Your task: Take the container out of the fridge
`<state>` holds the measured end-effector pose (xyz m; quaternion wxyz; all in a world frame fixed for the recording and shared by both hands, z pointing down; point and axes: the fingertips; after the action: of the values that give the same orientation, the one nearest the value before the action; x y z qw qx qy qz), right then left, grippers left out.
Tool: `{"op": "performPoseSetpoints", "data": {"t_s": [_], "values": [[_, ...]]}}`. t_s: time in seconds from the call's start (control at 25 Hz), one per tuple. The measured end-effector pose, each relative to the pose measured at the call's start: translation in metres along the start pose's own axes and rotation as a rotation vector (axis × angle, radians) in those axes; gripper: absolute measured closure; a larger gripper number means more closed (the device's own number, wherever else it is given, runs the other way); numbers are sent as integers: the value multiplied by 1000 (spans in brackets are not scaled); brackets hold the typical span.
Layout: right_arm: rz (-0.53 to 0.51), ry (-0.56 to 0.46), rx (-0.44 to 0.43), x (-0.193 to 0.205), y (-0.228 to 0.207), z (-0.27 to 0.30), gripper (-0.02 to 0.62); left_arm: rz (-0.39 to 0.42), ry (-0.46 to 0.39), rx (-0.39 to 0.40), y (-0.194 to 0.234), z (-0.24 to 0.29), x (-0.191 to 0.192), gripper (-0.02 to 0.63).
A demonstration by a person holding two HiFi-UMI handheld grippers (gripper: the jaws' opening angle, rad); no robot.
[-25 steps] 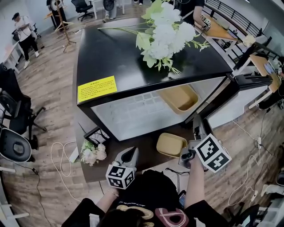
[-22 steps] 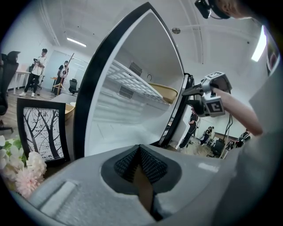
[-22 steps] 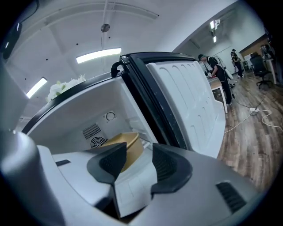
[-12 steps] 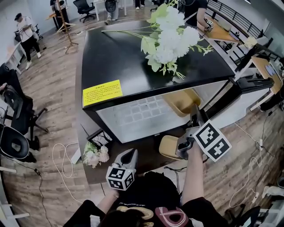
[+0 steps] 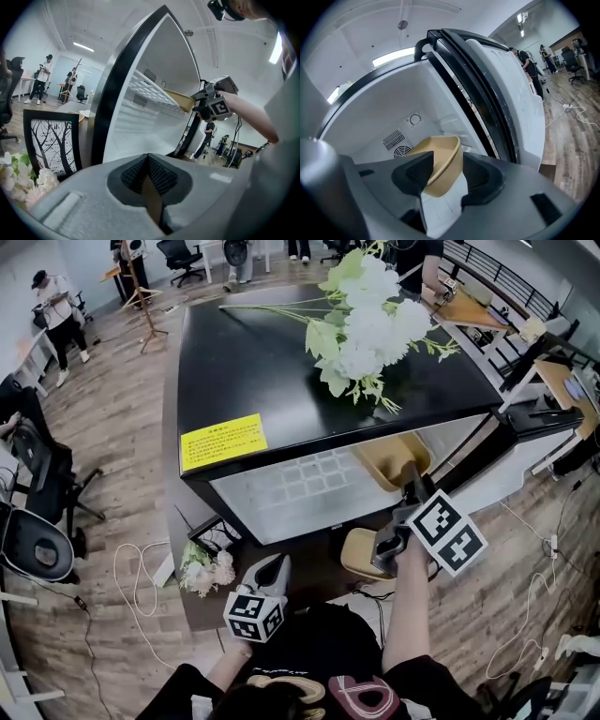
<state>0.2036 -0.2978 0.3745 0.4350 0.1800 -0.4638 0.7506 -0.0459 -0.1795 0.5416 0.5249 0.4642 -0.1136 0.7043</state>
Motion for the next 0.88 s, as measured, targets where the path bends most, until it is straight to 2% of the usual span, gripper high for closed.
{"op": "performPoseSetpoints", "data": {"t_s": [0.28, 0.52, 0.88], "values": [[44, 16, 10, 3, -6, 5, 447, -15, -13, 3, 5, -1, -4, 598], [85, 27, 74, 5, -20, 6, 557, -33, -18, -7, 12, -1, -4, 598], [74, 35, 57, 8, -20, 7, 566, -32, -20, -12, 13, 0, -6, 598]]}}
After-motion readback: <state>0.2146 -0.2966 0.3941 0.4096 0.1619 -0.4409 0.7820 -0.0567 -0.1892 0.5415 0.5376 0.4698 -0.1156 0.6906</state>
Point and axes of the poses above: the fingertips, and each gripper's own axes: z forward along the fingers, y to its left, x out of its underside, and after that the axes turned 14 degrees about y, right-handed
